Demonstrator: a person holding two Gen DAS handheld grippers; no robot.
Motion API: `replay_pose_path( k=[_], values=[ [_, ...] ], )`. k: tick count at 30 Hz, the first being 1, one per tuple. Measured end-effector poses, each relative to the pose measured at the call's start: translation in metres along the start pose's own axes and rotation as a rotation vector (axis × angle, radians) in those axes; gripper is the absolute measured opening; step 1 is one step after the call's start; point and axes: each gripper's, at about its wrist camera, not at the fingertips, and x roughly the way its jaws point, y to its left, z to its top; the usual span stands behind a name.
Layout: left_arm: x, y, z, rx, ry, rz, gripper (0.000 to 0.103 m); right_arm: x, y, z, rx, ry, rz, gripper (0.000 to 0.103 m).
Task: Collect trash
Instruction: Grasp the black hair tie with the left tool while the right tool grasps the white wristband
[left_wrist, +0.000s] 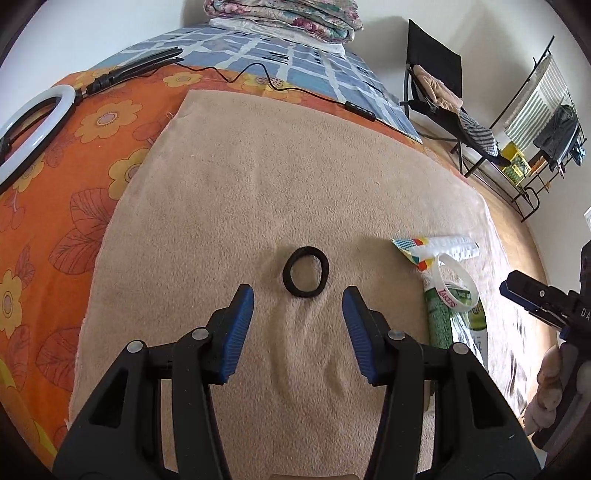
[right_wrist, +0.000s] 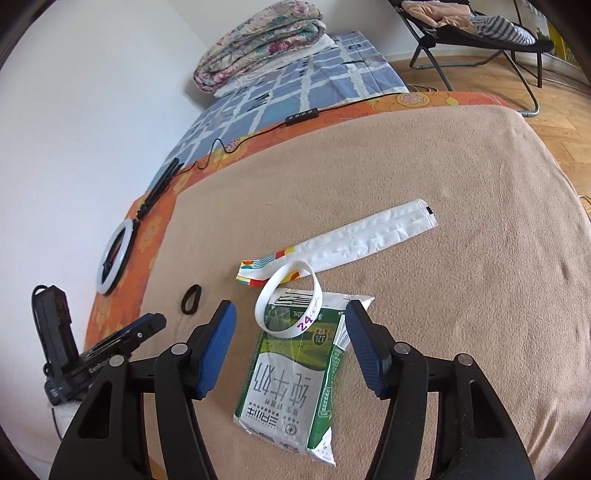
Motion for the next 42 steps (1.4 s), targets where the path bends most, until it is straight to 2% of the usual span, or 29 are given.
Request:
replay_pose_path(
  k=[3, 6, 8, 9, 13, 16, 18, 20, 24, 27, 31, 42],
  values=[
    [0.010, 0.001, 0.004, -0.010, 0.009, -0.002, 0.048, 0.010, 0.001, 0.006, -0.004, 0.009, 0.004, 0.051],
    [0.020, 0.002, 0.007, -0.014, 0.020, 0.003, 0.043, 0.017, 0.000, 0.010, 0.003, 0.015, 0.002, 0.049],
    [0.026, 0.001, 0.008, -0.010, 0.024, 0.010, 0.042, 0.022, -0.002, 0.012, 0.005, 0.019, -0.005, 0.043],
    [0.029, 0.001, 0.009, -0.008, 0.024, 0.015, 0.038, 0.024, -0.003, 0.013, 0.008, 0.023, -0.009, 0.040],
    [0.038, -0.001, 0.011, 0.001, 0.028, 0.032, 0.034, 0.032, -0.004, 0.014, 0.014, 0.035, -0.012, 0.040],
    [0.043, -0.001, 0.011, 0.010, 0.022, 0.052, 0.022, 0.036, -0.002, 0.014, 0.000, 0.041, -0.029, 0.039],
    [0.045, -0.001, 0.011, 0.016, 0.015, 0.066, 0.010, 0.039, -0.002, 0.013, 0.001, 0.045, -0.038, 0.039],
    [0.045, 0.001, 0.012, 0.013, 0.009, 0.068, 0.007, 0.042, -0.002, 0.012, -0.004, 0.050, -0.054, 0.036],
    [0.044, 0.002, 0.011, 0.020, 0.003, 0.073, 0.004, 0.049, -0.003, 0.008, -0.020, 0.069, -0.079, 0.029],
    [0.042, 0.001, 0.010, 0.022, -0.002, 0.079, 0.004, 0.052, -0.004, 0.006, -0.032, 0.072, -0.101, 0.010],
    [0.038, 0.000, 0.010, 0.019, -0.010, 0.078, 0.003, 0.047, -0.006, 0.006, -0.016, 0.050, -0.090, 0.006],
    [0.005, -0.011, 0.006, 0.050, -0.053, 0.057, 0.003, 0.007, 0.003, 0.013, -0.018, -0.049, -0.053, 0.006]
  ],
)
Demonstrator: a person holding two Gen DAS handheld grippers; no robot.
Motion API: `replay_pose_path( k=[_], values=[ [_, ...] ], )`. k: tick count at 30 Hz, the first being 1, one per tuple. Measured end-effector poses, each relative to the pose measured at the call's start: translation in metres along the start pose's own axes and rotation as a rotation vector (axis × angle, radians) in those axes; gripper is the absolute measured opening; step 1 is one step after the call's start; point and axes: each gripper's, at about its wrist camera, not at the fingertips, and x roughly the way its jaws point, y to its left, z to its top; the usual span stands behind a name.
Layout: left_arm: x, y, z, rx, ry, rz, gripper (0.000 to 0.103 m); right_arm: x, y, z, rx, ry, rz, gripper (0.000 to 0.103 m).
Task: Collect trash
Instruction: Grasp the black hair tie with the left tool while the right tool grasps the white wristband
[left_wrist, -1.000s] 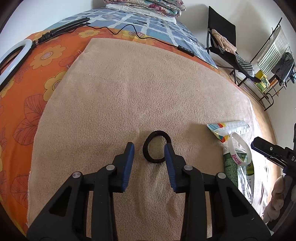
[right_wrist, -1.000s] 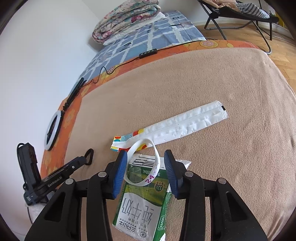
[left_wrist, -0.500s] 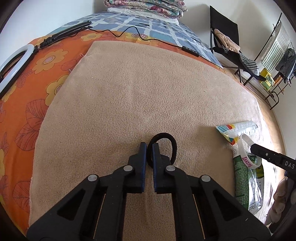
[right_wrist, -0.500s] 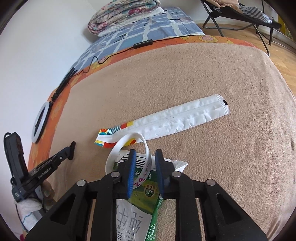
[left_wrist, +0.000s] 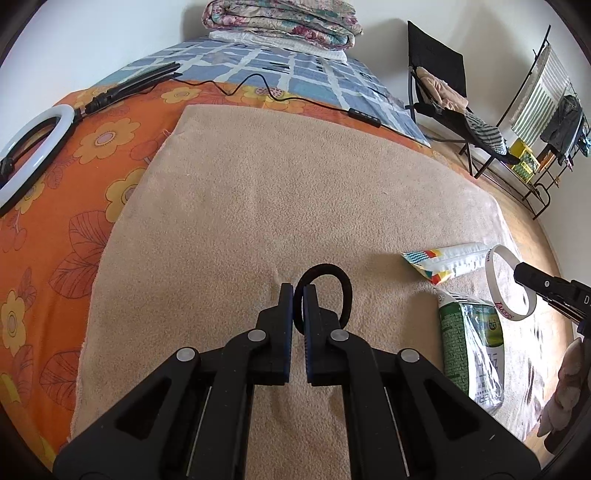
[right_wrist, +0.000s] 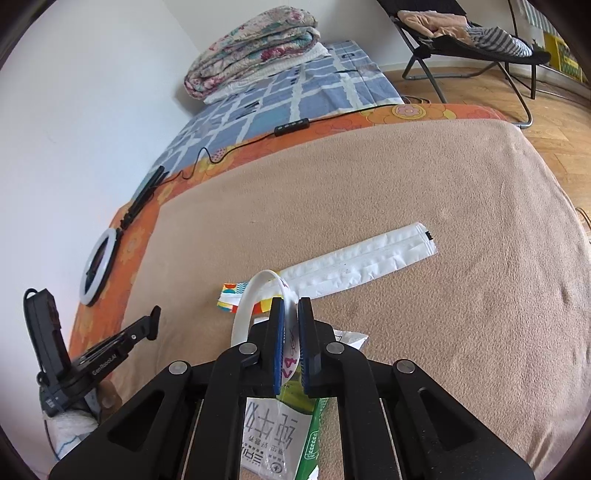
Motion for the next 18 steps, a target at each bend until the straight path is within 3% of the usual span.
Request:
replay_pose_path(
  k=[11, 18],
  values=[
    [-0.072, -0.020, -0.021, 0.041, -0.063, -0.069, 0.003, -0.060, 0.040, -0.018, -0.133, -0.089, 0.018, 0.006],
    [-0.122, -0.034, -0.049, 0.104, -0.082, -0.091, 0.003, -0.089, 0.061, -0.047, -0.208, -0.089, 0.047, 0.006]
  ],
)
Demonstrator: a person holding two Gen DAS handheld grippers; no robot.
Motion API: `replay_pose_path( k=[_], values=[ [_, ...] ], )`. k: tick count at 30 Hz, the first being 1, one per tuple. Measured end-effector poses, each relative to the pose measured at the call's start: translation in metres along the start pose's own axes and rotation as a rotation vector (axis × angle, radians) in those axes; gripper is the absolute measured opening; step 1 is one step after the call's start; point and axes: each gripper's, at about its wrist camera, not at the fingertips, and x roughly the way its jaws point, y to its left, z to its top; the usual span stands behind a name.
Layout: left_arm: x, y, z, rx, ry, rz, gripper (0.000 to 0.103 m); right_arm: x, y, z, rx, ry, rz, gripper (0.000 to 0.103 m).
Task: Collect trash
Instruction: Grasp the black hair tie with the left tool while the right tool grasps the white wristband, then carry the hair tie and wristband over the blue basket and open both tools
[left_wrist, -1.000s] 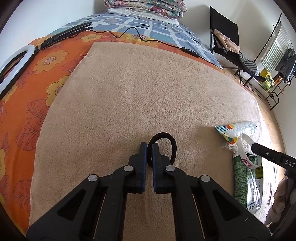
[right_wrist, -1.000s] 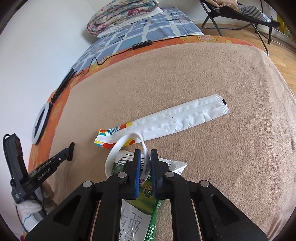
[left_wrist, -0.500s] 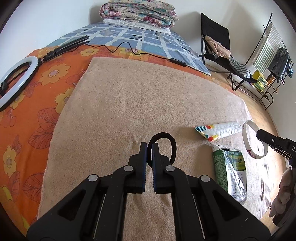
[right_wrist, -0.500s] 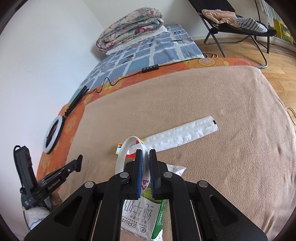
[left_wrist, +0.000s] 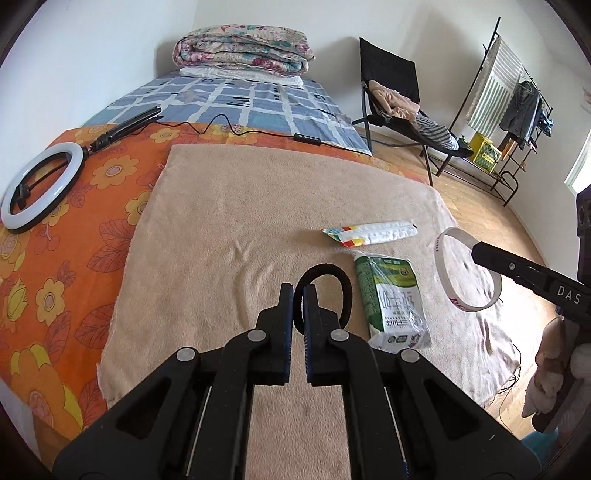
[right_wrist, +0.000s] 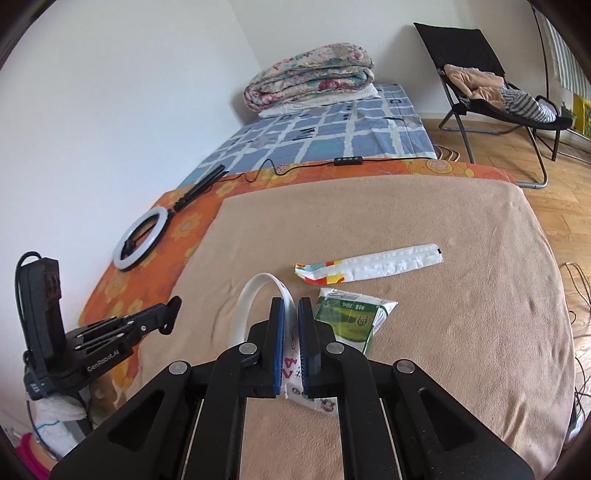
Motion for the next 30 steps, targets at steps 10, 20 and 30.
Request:
replay_pose_path(
  k=[10, 20, 30],
  values=[
    [-0.060, -0.027, -0.047, 0.067, -0.007, -0.029, 0.003, -0.048, 0.025, -0.052, -0.068, 0.025, 0.032, 0.006],
    [-0.079, -0.041, -0.113, 0.078, 0.052, -0.050, 0.003, -0.079, 0.048, -0.118, -0.151, 0.071, 0.016, 0.006],
    [-0.070, -0.039, -0.170, 0.044, 0.141, -0.064, 0.003, -0.078, 0.068, -0.179, -0.197, 0.147, 0.009, 0.006]
  ],
)
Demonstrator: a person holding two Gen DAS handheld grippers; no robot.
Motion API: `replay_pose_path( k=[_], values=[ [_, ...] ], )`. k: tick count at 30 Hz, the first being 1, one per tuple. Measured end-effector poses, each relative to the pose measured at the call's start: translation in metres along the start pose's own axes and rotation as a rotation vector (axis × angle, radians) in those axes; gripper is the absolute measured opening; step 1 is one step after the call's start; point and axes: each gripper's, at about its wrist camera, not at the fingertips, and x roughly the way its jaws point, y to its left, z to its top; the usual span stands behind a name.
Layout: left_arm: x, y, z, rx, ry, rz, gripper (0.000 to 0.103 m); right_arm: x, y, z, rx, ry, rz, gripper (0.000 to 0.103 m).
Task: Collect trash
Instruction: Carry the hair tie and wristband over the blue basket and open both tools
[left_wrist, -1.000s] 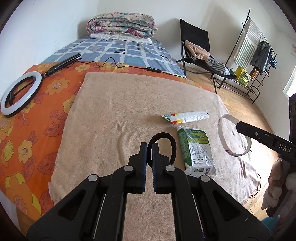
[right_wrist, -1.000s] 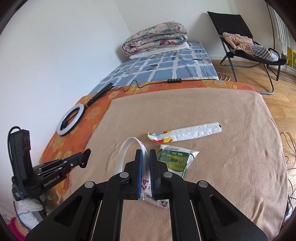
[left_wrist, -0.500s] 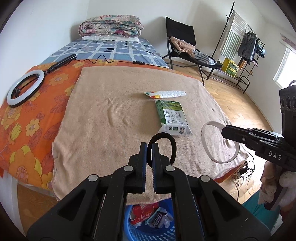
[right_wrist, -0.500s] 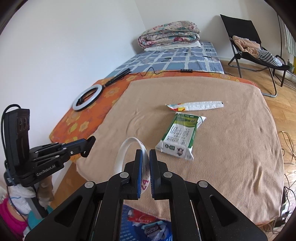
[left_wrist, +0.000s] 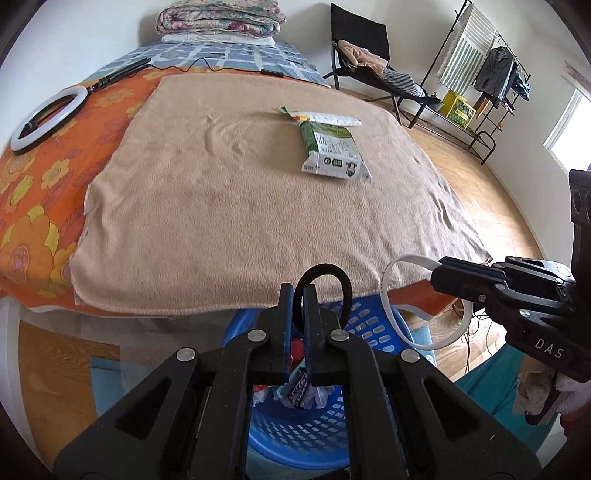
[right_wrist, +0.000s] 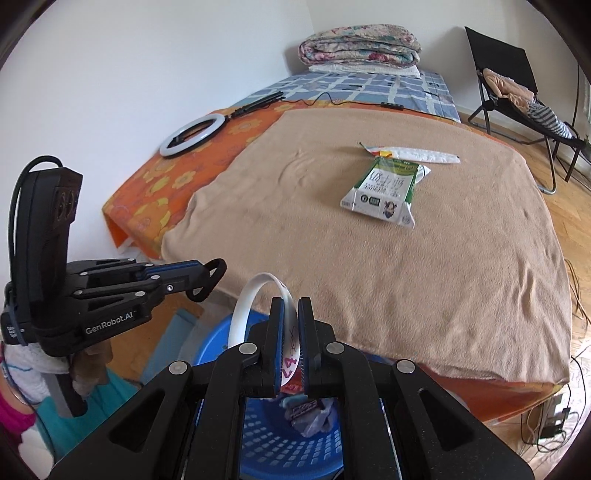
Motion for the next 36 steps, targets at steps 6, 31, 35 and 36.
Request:
replay_pose_path(
  k=[6, 31, 35, 36],
  values=[
    [0.016, -0.002, -0.024, 0.014, 0.057, 0.009, 0.003, 0.016, 0.005, -0.028, 0.010, 0.059, -0.004, 0.006],
    [0.068, -0.007, -0.063, 0.085, 0.247, 0.057, 0.003, 0.061, -0.022, -0.073, 0.099, 0.197, -0.056, 0.006],
    [0.071, -0.005, -0.062, 0.078, 0.258, 0.066, 0.004, 0.062, -0.024, -0.074, 0.107, 0.205, -0.066, 0.008],
    [0.072, -0.004, -0.062, 0.078, 0.260, 0.069, 0.010, 0.062, -0.025, -0.074, 0.111, 0.207, -0.067, 0.011]
  ],
)
